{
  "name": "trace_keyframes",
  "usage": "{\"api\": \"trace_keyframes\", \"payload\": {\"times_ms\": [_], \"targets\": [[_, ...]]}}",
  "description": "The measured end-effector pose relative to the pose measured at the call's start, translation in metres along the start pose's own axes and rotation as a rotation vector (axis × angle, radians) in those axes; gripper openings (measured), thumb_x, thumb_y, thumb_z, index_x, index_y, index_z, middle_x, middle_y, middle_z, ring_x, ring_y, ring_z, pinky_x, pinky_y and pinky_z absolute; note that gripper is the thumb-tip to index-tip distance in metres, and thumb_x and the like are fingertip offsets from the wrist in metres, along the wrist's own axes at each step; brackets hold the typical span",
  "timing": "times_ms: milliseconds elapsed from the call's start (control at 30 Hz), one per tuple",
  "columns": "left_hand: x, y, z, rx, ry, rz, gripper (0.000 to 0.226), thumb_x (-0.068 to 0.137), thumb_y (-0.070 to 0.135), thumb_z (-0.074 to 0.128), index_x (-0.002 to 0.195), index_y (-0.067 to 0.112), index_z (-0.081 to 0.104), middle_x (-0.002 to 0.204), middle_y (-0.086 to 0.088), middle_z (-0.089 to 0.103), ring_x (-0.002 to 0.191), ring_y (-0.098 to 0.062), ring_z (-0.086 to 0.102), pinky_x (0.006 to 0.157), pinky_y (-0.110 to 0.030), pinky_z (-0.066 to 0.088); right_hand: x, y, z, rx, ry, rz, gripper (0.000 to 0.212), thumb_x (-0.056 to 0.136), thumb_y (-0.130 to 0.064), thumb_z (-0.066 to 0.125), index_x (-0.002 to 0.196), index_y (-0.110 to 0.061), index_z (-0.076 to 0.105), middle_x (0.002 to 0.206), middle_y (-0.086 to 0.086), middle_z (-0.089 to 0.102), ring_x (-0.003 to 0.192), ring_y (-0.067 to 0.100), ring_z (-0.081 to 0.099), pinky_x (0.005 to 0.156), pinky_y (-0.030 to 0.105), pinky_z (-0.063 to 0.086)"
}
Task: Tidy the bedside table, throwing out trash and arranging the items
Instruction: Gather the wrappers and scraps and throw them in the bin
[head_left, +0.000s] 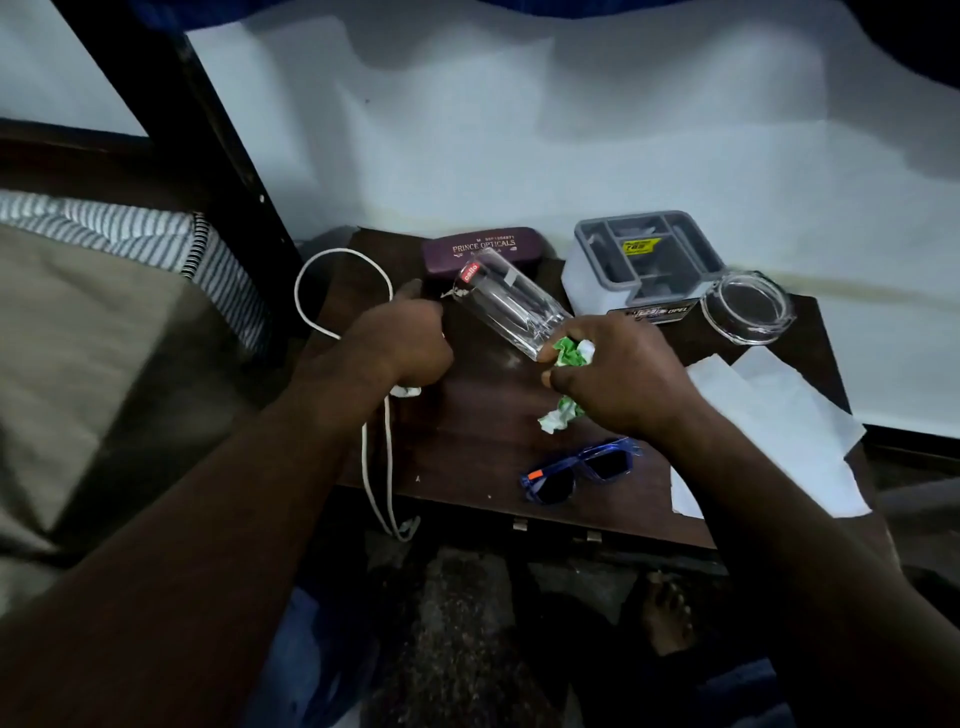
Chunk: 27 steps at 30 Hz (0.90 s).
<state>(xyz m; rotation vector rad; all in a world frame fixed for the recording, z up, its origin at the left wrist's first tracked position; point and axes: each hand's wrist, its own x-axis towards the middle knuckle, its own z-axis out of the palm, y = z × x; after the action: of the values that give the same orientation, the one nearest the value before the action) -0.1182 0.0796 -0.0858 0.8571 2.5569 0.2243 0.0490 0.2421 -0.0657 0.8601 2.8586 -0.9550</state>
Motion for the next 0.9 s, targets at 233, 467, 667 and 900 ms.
{"api": "trace_keyframes", "payload": {"times_ms": [233,467,667,900], "targets": [[0.007,0.017,0.002,0.091,-0.085,0.014,0.081,0.091,0.016,0.051,0.165,0.03,0.021,0.175,0.001,0.003,0.155,-0.027,0.03,0.121,-0.044,0.036,-0.008,0.017,-0.012,-0.039,0.015,0.013,0.013,0.08,-0.033,0.081,0.092,-0.036,0.077,0.094,-0.009,0.075,0.09,0.017,0.067,0.082,0.033,0.055],[0.003,0.029,0.004,0.212,-0.023,0.005,0.063,0.089,0.018,0.054,0.151,0.016,0.047,0.16,-0.004,0.042,0.135,-0.034,0.055,0.108,-0.046,0.049,-0.014,0.033,-0.032,0.013,0.062,0.053,0.01,0.082,-0.032,0.082,0.09,-0.036,0.077,0.091,-0.012,0.074,0.075,0.005,0.064,0.068,0.026,0.05],[-0.015,0.036,-0.001,0.189,0.265,-0.079,0.027,0.083,0.022,0.067,0.105,0.007,0.072,0.111,-0.022,0.072,0.105,-0.045,0.068,0.087,-0.045,0.056,-0.024,0.054,-0.062,0.155,0.181,0.173,0.013,0.085,-0.025,0.085,0.097,-0.027,0.08,0.09,-0.008,0.077,0.073,0.011,0.074,0.069,0.037,0.065],[-0.043,0.059,-0.004,-0.349,0.225,0.158,0.017,0.079,0.031,0.083,0.076,0.026,0.068,0.081,0.011,0.069,0.076,-0.012,0.067,0.064,-0.029,0.047,-0.04,0.077,-0.083,0.235,0.324,0.302,0.016,0.075,-0.016,0.08,0.08,-0.031,0.081,0.069,-0.01,0.075,0.058,0.005,0.072,0.052,0.026,0.059]]}}
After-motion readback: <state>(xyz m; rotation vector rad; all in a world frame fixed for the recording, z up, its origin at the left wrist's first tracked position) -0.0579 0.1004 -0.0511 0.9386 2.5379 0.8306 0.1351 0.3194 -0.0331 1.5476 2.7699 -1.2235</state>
